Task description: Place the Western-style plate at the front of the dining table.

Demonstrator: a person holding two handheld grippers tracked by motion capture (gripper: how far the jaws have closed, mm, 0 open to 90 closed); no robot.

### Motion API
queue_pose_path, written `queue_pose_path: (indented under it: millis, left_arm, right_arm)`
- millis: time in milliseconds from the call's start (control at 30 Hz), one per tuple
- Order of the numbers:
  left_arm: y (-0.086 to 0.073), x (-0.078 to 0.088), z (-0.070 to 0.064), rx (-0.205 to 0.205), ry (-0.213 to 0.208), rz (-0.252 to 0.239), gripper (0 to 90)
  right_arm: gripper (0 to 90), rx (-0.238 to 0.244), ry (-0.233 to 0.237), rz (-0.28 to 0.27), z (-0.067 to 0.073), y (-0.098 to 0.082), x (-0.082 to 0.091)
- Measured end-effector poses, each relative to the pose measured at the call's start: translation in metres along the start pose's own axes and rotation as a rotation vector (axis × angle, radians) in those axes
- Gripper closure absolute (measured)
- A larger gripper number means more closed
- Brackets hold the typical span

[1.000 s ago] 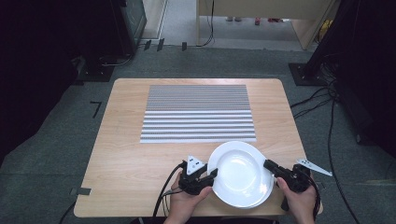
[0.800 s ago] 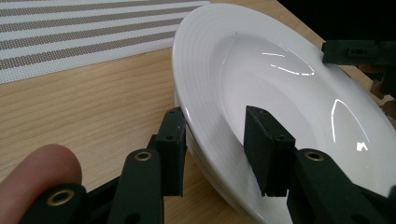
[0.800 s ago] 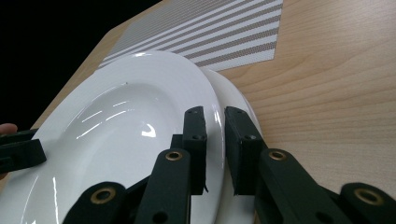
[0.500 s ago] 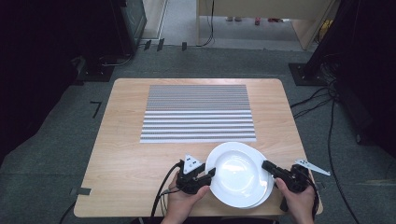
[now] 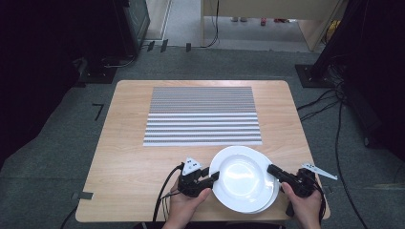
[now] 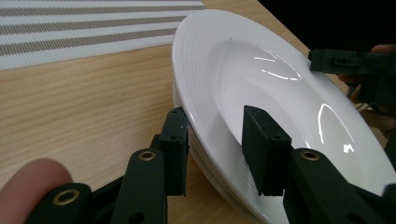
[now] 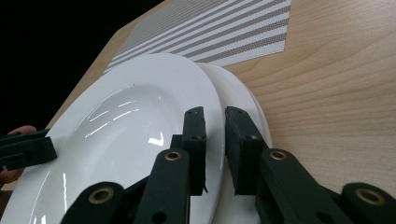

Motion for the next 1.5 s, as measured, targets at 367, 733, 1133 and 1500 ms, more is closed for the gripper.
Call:
queue_pose_path:
  millis: [367,733,1133,1500]
  left_arm:
    - [-0.001,-0.002,0.006,0.04,-0.074,-0.028,66.0]
    - [-0.002,-0.004,0.008,0.044,-0.067,-0.045,67.2]
    - [0.001,0.0,0.009,0.062,-0.083,-0.115,71.4]
    - [0.004,0.004,0.013,0.137,-0.134,-0.159,75.9]
  right_arm:
    - [72.8,-0.05,0.027,0.011,0.002,-0.001,0.001]
    - [71.7,-0.135,0.041,0.026,0.001,-0.002,0.01]
    - [68.2,-0.13,0.056,0.019,0.003,-0.001,0.007]
    - [67.5,-0.099,0.06,0.035,0.006,-0.005,0.003]
Point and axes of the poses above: each handheld gripper's, and its own axes: x roughly backward along the jaws, y roughly out of its top, z roughly to its left, the point moved 9 cm from there along -x, roughly forward along the jaws, and after that the axes turned 11 degrees about -x, right-handed, at the moved point
